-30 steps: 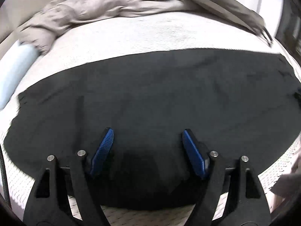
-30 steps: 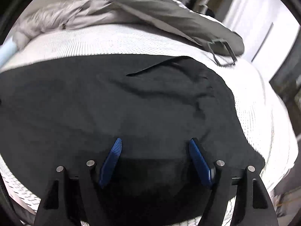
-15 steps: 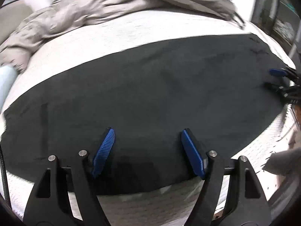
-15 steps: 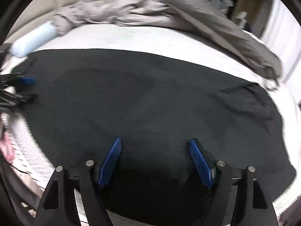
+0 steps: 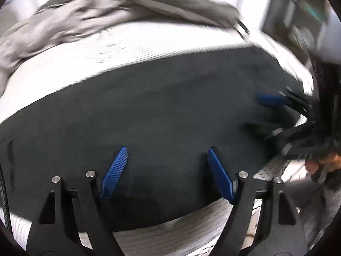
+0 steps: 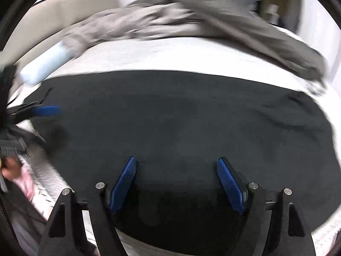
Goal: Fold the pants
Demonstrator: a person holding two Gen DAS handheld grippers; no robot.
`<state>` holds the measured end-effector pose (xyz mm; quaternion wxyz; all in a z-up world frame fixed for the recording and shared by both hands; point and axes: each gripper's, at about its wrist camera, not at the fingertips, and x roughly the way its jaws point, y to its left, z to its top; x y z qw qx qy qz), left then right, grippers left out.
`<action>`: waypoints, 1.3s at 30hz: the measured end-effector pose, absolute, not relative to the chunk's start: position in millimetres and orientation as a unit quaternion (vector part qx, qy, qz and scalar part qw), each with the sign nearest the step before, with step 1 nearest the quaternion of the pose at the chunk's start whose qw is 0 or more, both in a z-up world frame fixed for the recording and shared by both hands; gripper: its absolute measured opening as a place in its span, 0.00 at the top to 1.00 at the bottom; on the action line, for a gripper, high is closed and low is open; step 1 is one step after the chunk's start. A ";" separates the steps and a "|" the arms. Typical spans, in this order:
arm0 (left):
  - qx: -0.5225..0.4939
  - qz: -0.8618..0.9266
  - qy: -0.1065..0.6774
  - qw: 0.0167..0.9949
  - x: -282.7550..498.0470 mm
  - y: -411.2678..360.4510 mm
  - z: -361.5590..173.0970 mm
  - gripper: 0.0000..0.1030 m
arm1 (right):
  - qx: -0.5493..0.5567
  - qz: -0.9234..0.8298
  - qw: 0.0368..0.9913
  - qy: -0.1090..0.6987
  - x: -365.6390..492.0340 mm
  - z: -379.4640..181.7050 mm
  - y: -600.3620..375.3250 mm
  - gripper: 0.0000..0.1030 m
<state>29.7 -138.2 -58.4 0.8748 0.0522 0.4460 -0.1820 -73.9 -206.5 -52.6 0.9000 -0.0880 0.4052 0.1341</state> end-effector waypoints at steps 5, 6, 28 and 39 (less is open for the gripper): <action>0.078 -0.178 0.455 0.869 24.0 -137.3 -64.1 0.26 | -0.143 0.134 0.892 0.408 -63.1 -61.6 -186.8 0.22; 0.070 -0.164 0.456 0.872 29.5 -122.3 -64.0 0.25 | -0.138 0.114 0.894 0.410 -60.9 -59.5 -200.7 0.22; 0.002 0.013 0.470 0.883 87.9 4.8 -66.3 0.25 | -0.186 -0.004 0.881 0.436 27.0 -60.1 -198.1 0.18; 0.000 0.033 0.404 0.914 -5.7 86.8 -26.2 0.28 | -0.110 0.015 0.902 0.418 -47.2 -41.7 -223.1 0.17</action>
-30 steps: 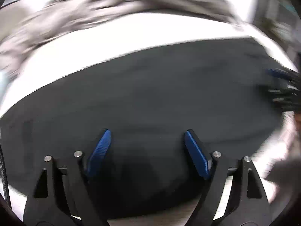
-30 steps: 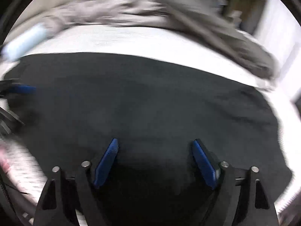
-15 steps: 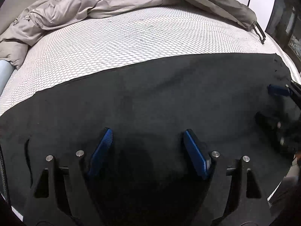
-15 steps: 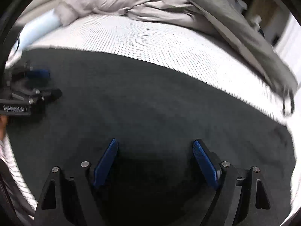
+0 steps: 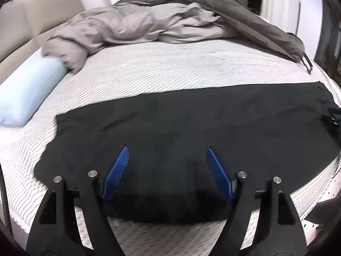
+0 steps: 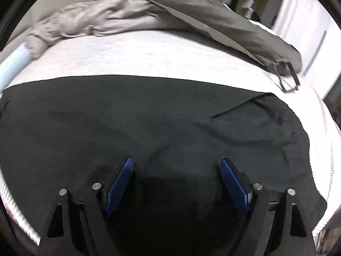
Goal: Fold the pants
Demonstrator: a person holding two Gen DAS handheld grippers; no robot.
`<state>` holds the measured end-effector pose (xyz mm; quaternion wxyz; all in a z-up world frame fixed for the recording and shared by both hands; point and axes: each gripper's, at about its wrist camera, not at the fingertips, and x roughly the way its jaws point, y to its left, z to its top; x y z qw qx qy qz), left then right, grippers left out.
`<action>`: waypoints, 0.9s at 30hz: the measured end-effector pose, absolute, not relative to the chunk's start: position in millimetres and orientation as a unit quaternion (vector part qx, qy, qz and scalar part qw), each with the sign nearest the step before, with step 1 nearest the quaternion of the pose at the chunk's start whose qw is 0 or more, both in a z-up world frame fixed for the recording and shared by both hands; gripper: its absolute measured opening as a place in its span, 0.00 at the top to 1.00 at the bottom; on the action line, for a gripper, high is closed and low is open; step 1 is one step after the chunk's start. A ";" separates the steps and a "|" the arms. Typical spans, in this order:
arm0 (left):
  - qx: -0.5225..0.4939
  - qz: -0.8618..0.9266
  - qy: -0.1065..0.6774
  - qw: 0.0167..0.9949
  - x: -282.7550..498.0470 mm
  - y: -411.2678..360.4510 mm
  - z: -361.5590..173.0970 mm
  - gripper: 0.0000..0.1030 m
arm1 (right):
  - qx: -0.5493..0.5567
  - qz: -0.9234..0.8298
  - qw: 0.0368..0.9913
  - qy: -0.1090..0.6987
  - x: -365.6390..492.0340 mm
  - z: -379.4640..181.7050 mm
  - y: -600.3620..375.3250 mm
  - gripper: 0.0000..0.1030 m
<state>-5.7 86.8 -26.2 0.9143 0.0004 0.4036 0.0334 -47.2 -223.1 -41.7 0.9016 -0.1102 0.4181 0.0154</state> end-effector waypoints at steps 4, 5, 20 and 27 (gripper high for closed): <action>0.003 0.049 0.442 0.896 -10.1 130.8 -53.8 0.32 | -0.130 0.065 0.900 0.412 -68.8 -42.5 -220.6 0.17; -0.005 0.040 0.442 0.896 -12.8 138.5 -56.4 0.31 | -0.145 0.067 0.897 0.413 -73.2 -45.2 -215.8 0.17; -0.108 0.042 0.429 0.896 -33.7 186.1 -41.7 0.50 | -0.128 0.056 0.896 0.422 -52.0 -47.4 -257.4 0.17; -0.060 0.143 0.439 0.885 -30.8 210.4 -52.6 0.84 | -0.123 0.060 0.896 0.422 -47.0 -50.0 -264.4 0.17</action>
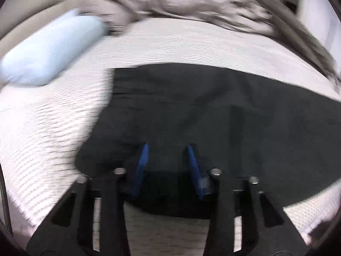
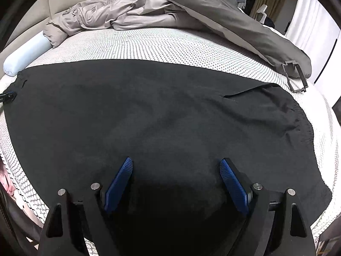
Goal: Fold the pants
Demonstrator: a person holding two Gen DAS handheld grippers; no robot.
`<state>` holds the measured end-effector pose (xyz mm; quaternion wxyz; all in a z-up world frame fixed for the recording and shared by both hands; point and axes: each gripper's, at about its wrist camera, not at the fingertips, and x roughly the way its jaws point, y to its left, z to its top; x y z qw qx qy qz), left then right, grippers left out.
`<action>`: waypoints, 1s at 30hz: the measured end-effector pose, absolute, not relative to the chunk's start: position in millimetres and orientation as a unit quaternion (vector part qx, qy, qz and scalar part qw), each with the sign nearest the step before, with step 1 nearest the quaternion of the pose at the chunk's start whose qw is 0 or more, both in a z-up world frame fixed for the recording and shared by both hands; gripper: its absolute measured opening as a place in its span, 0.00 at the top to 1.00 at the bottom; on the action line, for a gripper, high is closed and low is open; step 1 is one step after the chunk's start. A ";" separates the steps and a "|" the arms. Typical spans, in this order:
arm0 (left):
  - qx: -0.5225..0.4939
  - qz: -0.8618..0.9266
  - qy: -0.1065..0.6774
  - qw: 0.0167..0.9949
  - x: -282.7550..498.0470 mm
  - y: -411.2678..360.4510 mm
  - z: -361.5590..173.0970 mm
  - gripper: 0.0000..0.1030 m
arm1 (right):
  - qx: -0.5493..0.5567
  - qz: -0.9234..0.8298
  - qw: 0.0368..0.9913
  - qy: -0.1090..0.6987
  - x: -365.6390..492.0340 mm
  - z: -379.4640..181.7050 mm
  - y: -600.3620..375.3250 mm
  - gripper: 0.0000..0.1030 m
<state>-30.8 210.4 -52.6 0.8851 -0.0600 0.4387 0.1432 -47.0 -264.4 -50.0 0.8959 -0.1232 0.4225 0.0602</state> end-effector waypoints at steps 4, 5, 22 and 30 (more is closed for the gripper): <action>-0.103 0.158 0.413 0.891 -39.6 228.4 -42.1 0.92 | -0.123 0.061 0.896 0.423 -48.7 -50.0 -266.2 0.17; -0.101 0.146 0.400 0.899 -38.2 223.5 -36.7 0.92 | -0.122 0.060 0.896 0.424 -48.1 -49.6 -266.1 0.17; -0.153 0.122 0.425 0.884 16.9 212.7 -34.0 0.82 | -0.065 0.104 0.897 0.424 -48.2 -52.4 -263.8 0.17; -0.174 0.226 0.470 0.835 57.7 215.1 -60.2 0.77 | -0.072 0.106 0.897 0.422 -50.8 -52.9 -267.0 0.17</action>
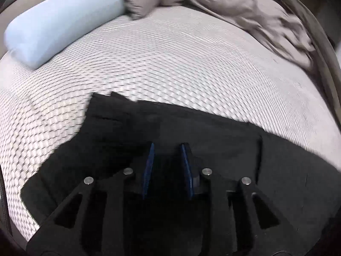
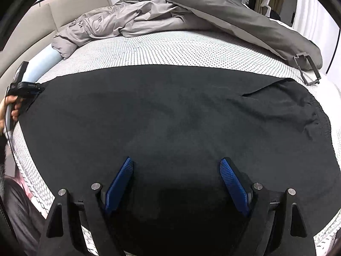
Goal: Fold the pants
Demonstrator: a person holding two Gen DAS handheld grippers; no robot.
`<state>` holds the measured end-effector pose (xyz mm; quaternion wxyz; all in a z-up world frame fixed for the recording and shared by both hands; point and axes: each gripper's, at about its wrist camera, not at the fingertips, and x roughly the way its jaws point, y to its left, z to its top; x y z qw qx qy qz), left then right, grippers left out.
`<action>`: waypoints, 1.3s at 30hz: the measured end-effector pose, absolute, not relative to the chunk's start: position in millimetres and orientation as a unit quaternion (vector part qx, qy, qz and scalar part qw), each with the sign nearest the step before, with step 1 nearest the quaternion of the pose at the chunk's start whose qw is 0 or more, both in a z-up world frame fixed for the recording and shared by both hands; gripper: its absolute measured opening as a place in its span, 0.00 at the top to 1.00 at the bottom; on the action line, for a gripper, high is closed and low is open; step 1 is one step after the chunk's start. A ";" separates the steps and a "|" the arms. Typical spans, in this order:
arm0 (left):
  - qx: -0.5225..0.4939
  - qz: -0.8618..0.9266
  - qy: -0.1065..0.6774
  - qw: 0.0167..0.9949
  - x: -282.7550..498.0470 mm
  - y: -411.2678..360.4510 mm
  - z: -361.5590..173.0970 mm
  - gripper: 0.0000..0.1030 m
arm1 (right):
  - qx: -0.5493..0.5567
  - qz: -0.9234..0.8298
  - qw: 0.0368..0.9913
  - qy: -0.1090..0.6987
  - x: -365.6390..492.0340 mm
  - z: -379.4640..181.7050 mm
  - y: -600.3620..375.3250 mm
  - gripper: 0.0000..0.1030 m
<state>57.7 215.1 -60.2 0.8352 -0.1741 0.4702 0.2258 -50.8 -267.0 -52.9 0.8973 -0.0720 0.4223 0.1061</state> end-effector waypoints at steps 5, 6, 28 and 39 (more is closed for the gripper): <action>-0.160 0.168 0.427 0.874 32.5 163.4 -27.7 0.77 | -0.081 0.104 0.905 0.404 -64.7 -46.7 -279.0 0.17; -0.151 0.149 0.419 0.883 24.3 143.6 -21.4 0.74 | -0.081 0.122 0.904 0.400 -68.7 -45.8 -278.1 0.18; 0.023 -0.151 0.444 0.883 -13.0 -207.8 -39.5 0.41 | -0.096 -0.097 0.924 0.357 -90.9 -29.1 -436.1 0.33; 0.109 -0.262 0.436 0.854 -64.5 -307.2 -49.8 0.31 | -0.176 0.104 0.900 0.385 -76.7 -61.1 -343.0 0.32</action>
